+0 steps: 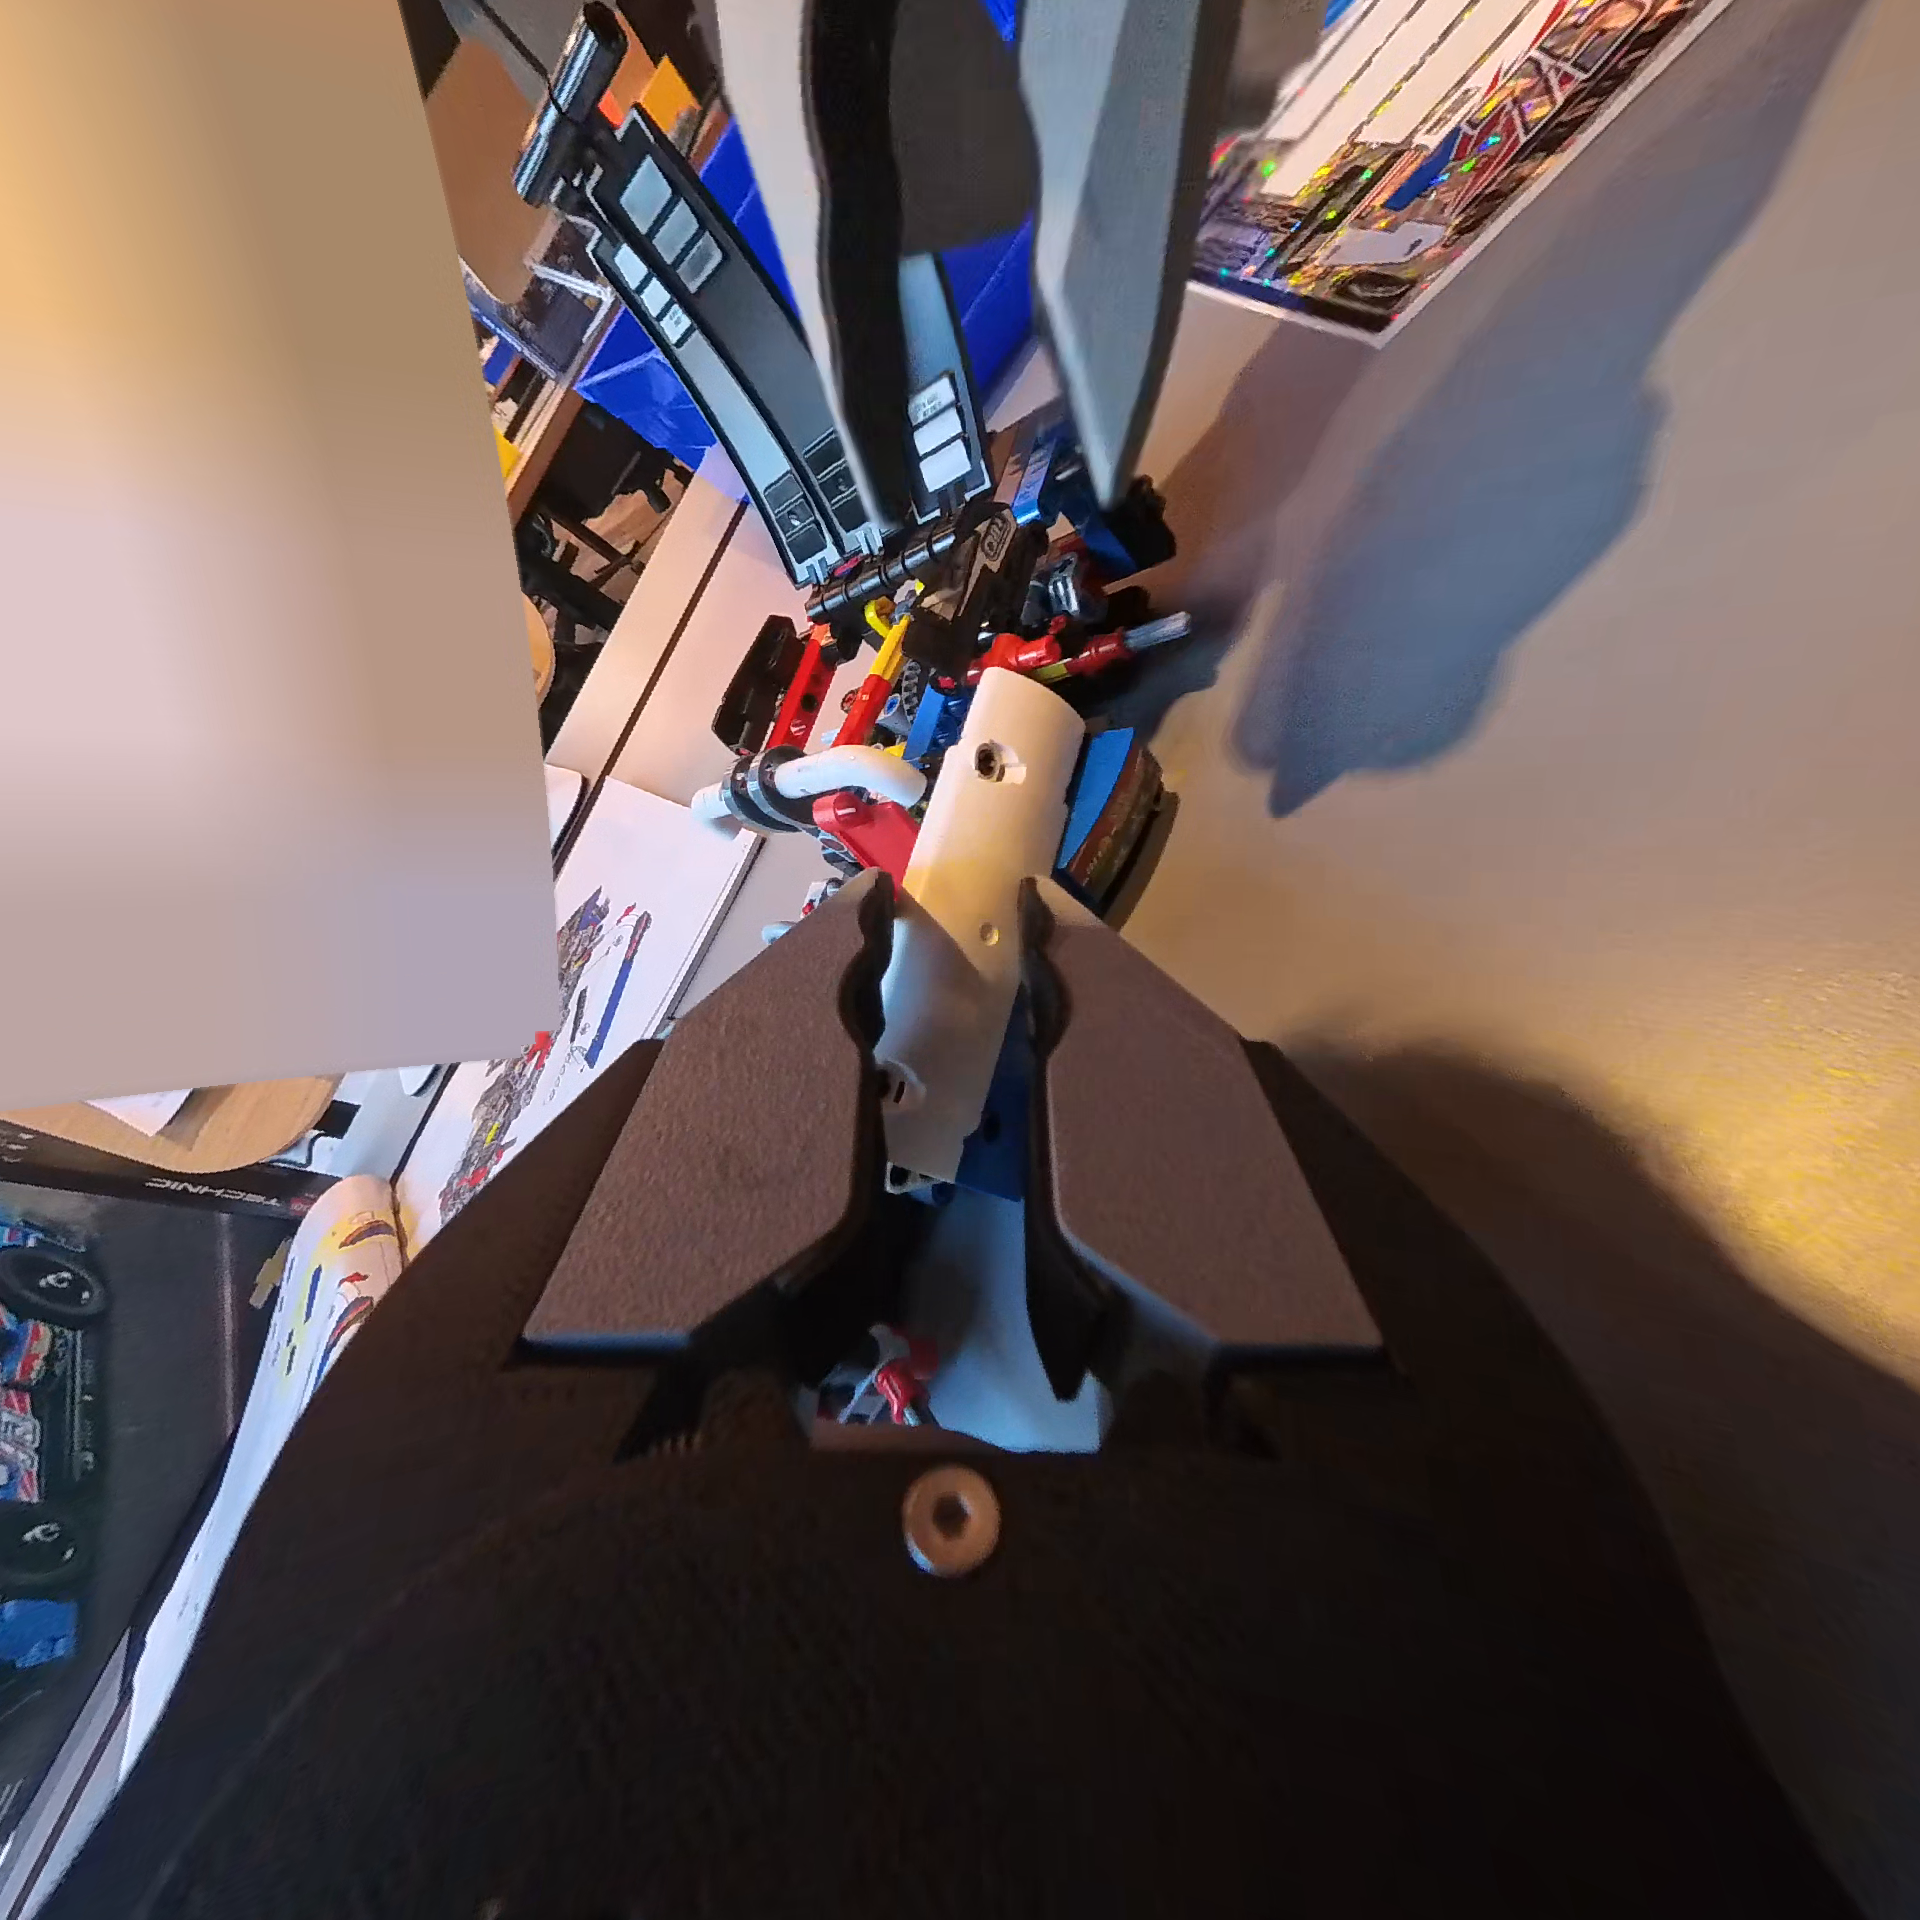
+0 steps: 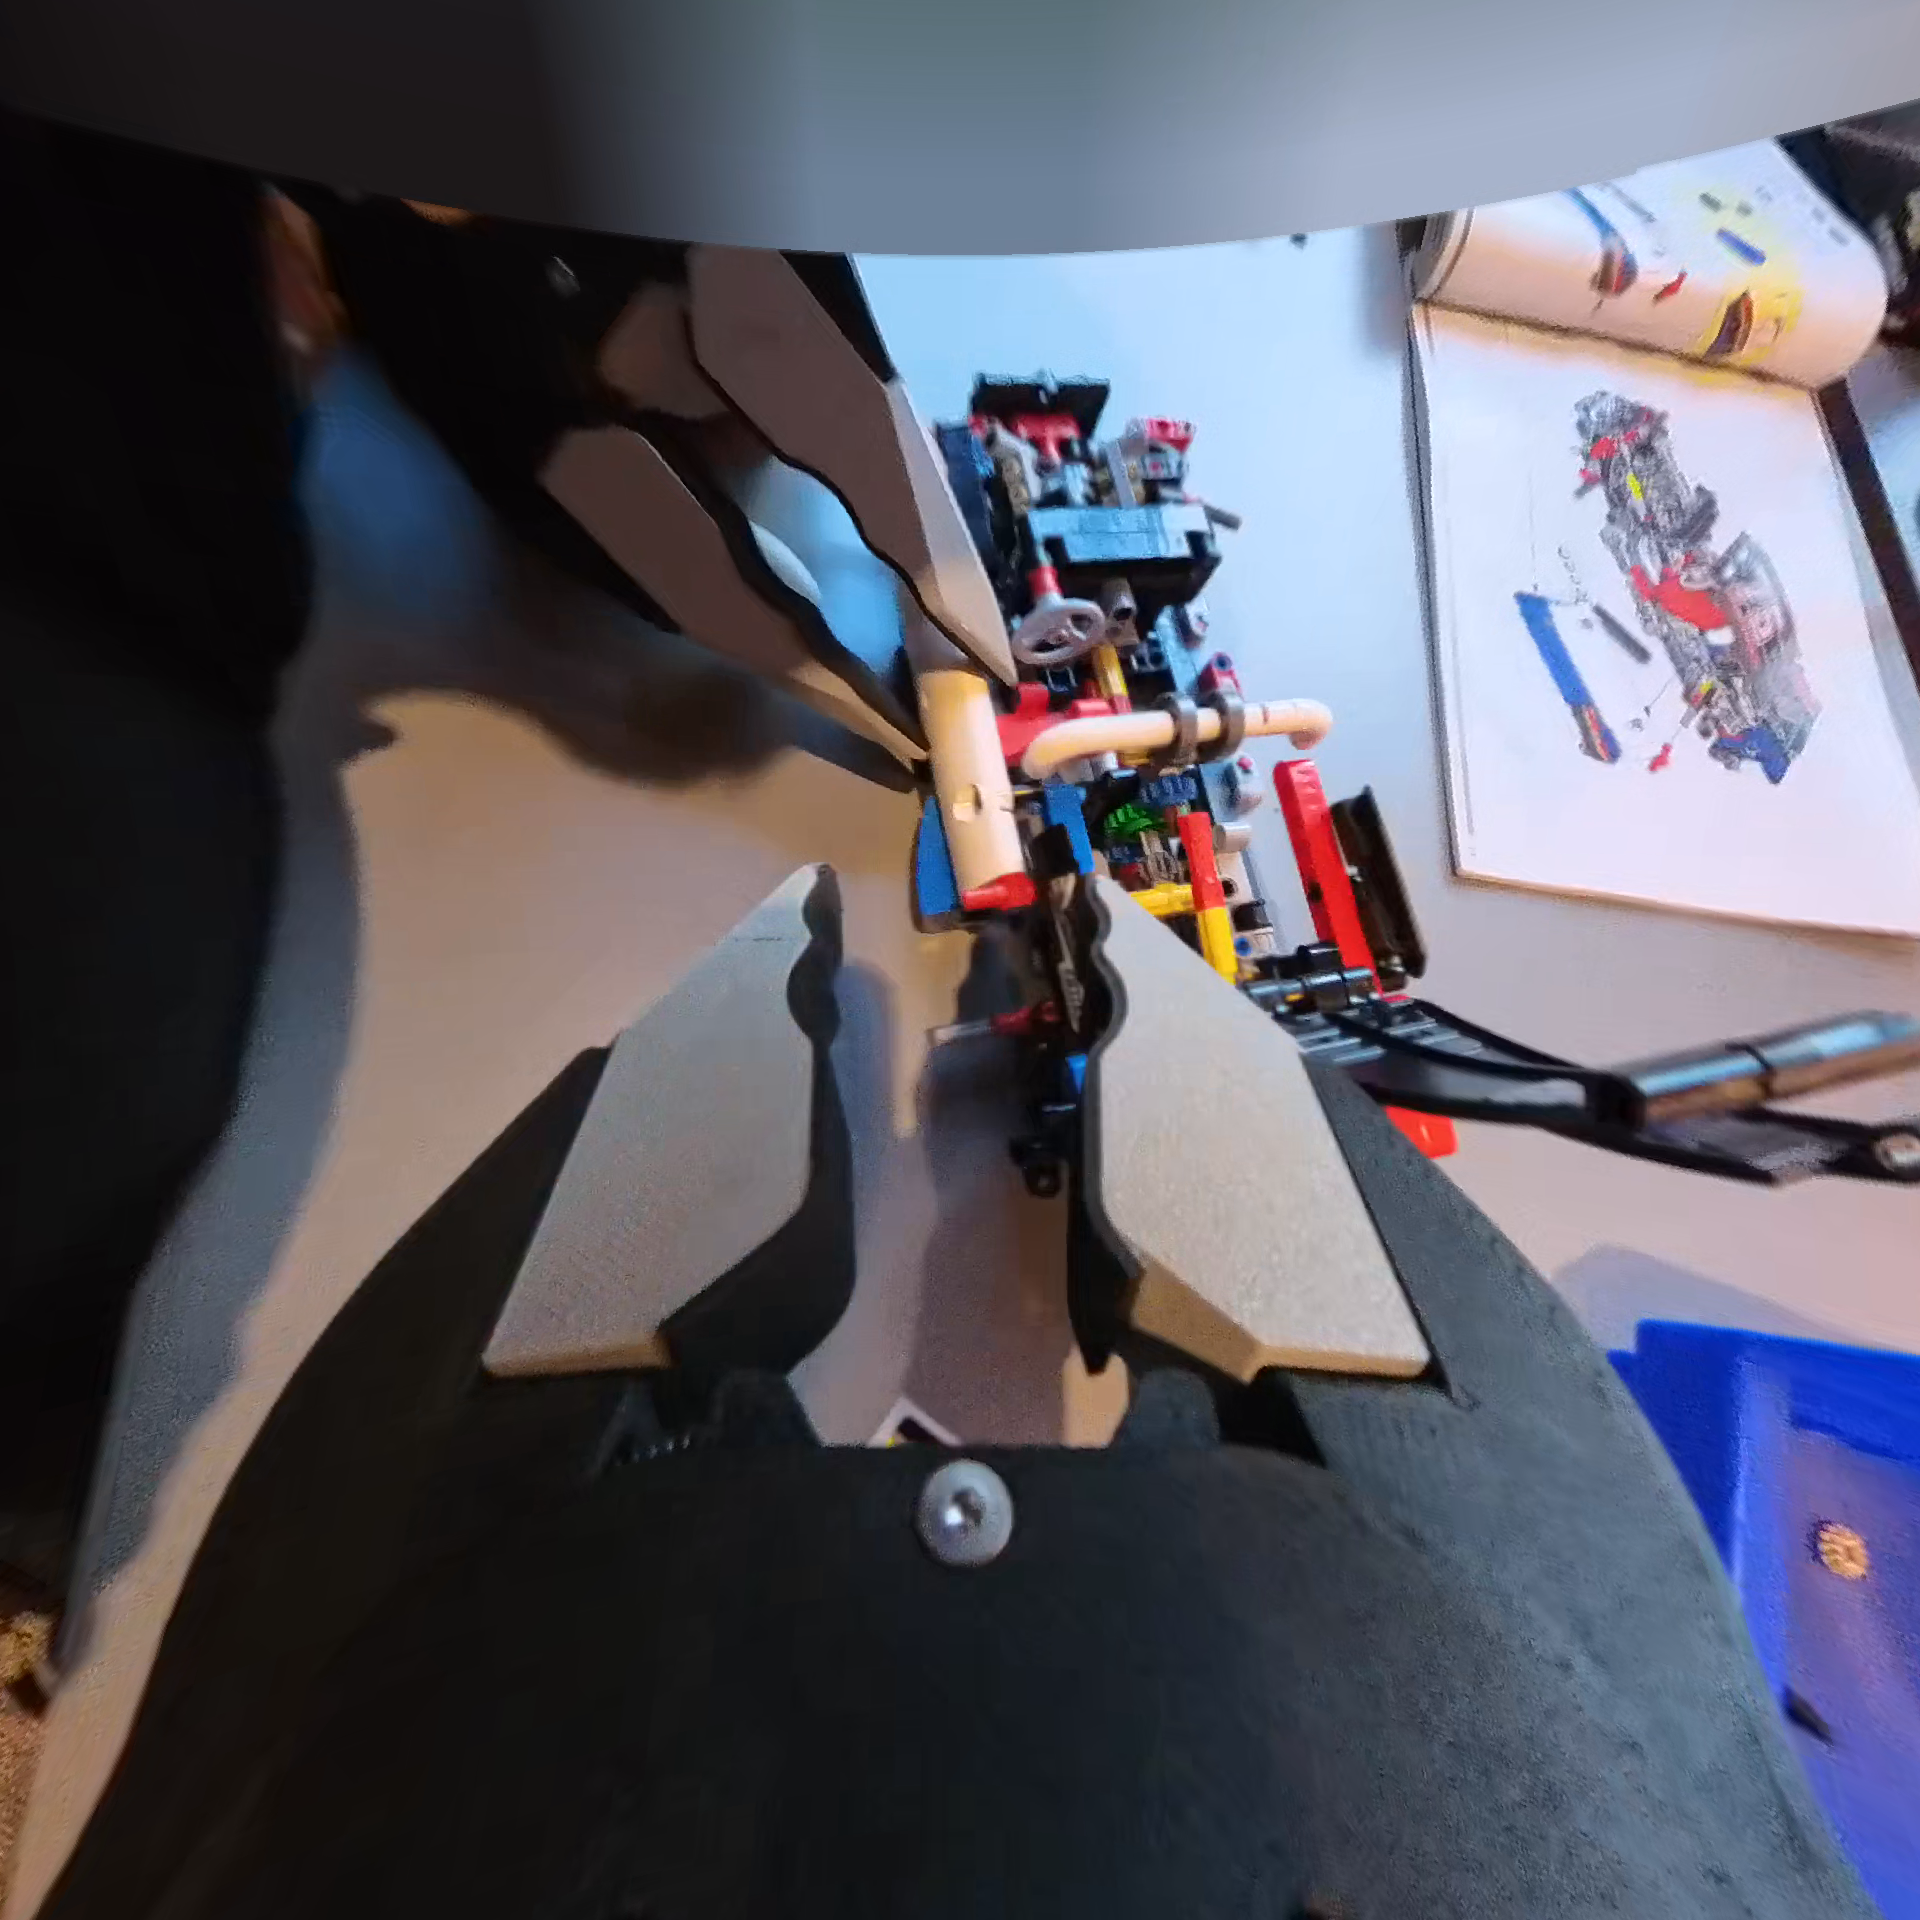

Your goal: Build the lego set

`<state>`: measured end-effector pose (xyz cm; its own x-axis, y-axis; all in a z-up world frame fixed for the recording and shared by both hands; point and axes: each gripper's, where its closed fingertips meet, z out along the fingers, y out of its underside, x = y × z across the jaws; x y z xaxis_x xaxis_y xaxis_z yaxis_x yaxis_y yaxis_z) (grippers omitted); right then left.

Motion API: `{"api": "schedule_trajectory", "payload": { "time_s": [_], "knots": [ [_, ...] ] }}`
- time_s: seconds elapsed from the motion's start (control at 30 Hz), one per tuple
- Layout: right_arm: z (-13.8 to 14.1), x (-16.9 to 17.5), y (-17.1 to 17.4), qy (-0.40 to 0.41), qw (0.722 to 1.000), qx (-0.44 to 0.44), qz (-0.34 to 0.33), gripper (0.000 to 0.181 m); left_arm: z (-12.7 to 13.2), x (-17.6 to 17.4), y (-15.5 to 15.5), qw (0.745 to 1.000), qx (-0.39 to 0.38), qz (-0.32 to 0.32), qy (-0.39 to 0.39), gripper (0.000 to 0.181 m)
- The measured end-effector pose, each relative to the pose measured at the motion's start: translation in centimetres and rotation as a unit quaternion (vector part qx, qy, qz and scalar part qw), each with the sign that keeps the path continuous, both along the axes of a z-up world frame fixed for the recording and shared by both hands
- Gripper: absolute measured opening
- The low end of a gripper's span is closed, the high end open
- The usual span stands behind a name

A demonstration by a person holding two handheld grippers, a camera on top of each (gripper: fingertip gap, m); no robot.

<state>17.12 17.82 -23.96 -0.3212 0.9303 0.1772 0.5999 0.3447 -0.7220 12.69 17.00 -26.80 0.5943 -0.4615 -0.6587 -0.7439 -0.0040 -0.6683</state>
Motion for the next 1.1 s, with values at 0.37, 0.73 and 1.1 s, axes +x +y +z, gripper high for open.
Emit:
{"api": "schedule_trajectory", "payload": {
  "time_s": [0.37,0.73,1.1],
  "knots": [
    [-2.6,-1.0,1.6,-0.086,0.988,0.124,-0.022,0.042,0.0,0.0,0.0,1.000,-0.012,0.001,-0.011,0.021],
    [-3.5,-1.4,2.3,-0.160,0.973,0.164,0.021,0.030,0.0,-0.1,0.2,1.000,-0.019,-0.001,-0.017,0.021],
    [-3.7,-1.5,2.3,-0.178,0.970,0.160,0.046,0.028,0.0,-0.1,0.4,1.000,-0.024,-0.002,-0.019,0.020]
  ]
}}
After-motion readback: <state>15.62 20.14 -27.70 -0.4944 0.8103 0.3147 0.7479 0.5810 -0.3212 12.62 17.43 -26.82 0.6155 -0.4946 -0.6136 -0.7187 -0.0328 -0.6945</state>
